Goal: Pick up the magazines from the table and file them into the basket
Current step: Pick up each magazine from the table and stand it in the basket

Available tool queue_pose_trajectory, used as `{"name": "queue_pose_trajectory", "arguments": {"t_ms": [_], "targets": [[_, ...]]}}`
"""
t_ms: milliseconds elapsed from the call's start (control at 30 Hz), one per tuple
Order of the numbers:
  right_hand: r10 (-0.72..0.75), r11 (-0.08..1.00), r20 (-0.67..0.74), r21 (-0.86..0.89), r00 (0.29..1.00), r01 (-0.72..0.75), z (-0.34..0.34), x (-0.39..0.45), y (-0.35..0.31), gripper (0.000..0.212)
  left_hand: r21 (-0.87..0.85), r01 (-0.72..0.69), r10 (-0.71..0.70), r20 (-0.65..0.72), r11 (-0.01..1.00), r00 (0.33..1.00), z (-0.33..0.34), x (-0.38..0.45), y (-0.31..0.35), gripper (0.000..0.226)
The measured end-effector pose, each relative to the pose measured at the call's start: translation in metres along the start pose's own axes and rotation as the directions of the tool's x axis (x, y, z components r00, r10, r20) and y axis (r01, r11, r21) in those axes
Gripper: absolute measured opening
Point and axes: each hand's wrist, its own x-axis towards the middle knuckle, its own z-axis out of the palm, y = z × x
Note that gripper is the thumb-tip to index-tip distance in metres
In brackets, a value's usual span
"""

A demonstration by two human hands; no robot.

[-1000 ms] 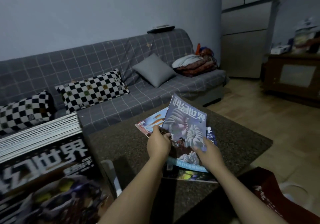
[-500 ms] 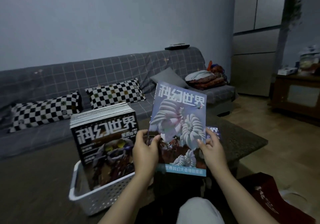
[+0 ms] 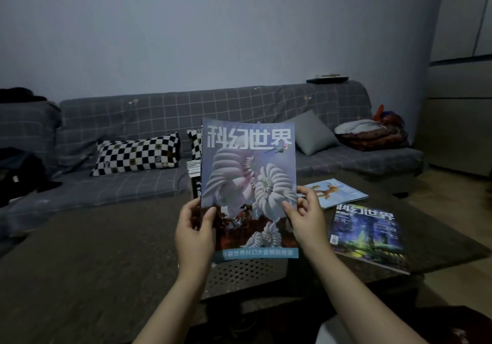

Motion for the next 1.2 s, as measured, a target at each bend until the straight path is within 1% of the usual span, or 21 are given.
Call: {"name": "queue_pose_trajectory", "arguments": {"t_ms": [133, 200, 300, 433, 500, 567, 667, 733, 800, 900, 967, 1033, 1133, 1200], "targets": [[-0.048, 0.996, -0.014, -0.081, 0.999, 0.046, 0.020, 0.011, 0.011, 0.030, 0.078, 0.039, -0.041, 0.015, 0.996, 0.999, -0.016, 0.019, -0.013, 0.024], [-0.070, 0.988, -0.011, -0.139, 0.998, 0.067, 0.026, 0.015, 0.018, 0.030, 0.148, 0.032, -0.032, -0.002, 0.989, 0.999, -0.022, 0.024, -0.022, 0.022], [-0.037, 0.978, -0.002, -0.207, 0.999, 0.036, 0.030, 0.017, 0.033, 0.026, 0.239, 0.017, -0.007, -0.040, 0.971, 0.999, -0.027, 0.022, -0.037, 0.022], [0.050, 0.947, -0.005, -0.319, 0.999, -0.050, 0.030, 0.009, 0.059, 0.018, 0.344, 0.049, -0.032, -0.056, 0.938, 0.998, -0.031, 0.009, -0.059, 0.032], [0.074, 0.918, -0.031, -0.388, 0.997, -0.081, 0.029, 0.003, 0.071, 0.019, 0.428, -0.027, 0.037, -0.016, 0.903, 0.999, -0.031, 0.004, -0.066, 0.045], [0.056, 0.900, -0.058, -0.430, 0.997, -0.075, 0.029, -0.001, 0.077, 0.020, 0.501, -0.118, 0.102, 0.060, 0.857, 0.993, -0.031, 0.001, -0.067, 0.055], [0.065, 0.903, -0.103, -0.418, 0.993, -0.102, 0.031, -0.001, 0.079, 0.020, 0.575, -0.139, 0.109, 0.087, 0.806, 0.990, -0.032, 0.003, -0.066, 0.056], [0.064, 0.889, -0.114, -0.446, 0.991, -0.108, 0.033, -0.002, 0.079, 0.028, 0.610, -0.168, 0.128, 0.109, 0.774, 0.986, -0.032, 0.002, -0.065, 0.054], [0.026, 0.861, -0.104, -0.503, 0.994, -0.075, 0.034, -0.004, 0.079, 0.040, 0.626, -0.200, 0.148, 0.135, 0.754, 0.980, -0.032, 0.001, -0.066, 0.054], [0.026, 0.869, -0.083, -0.491, 0.996, -0.064, 0.033, -0.004, 0.075, 0.058, 0.629, -0.201, 0.127, 0.160, 0.751, 0.979, -0.030, 0.003, -0.069, 0.053], [0.043, 0.851, -0.052, -0.521, 0.998, -0.064, 0.033, -0.001, 0.073, 0.056, 0.622, -0.172, 0.085, 0.168, 0.764, 0.982, -0.025, 0.003, -0.068, 0.053], [0.093, 0.835, -0.029, -0.543, 0.995, -0.094, 0.033, 0.003, 0.074, 0.051, 0.600, -0.137, 0.053, 0.156, 0.788, 0.986, -0.022, 0.002, -0.066, 0.054], [0.135, 0.889, 0.006, -0.442, 0.991, -0.119, 0.033, 0.008, 0.073, 0.044, 0.503, -0.076, -0.006, 0.159, 0.861, 0.987, -0.023, 0.010, -0.066, 0.060], [0.176, 0.933, 0.093, -0.333, 0.980, -0.136, 0.029, 0.022, 0.070, 0.044, 0.386, 0.020, -0.110, 0.212, 0.922, 0.971, -0.026, 0.025, -0.065, 0.071]]}}
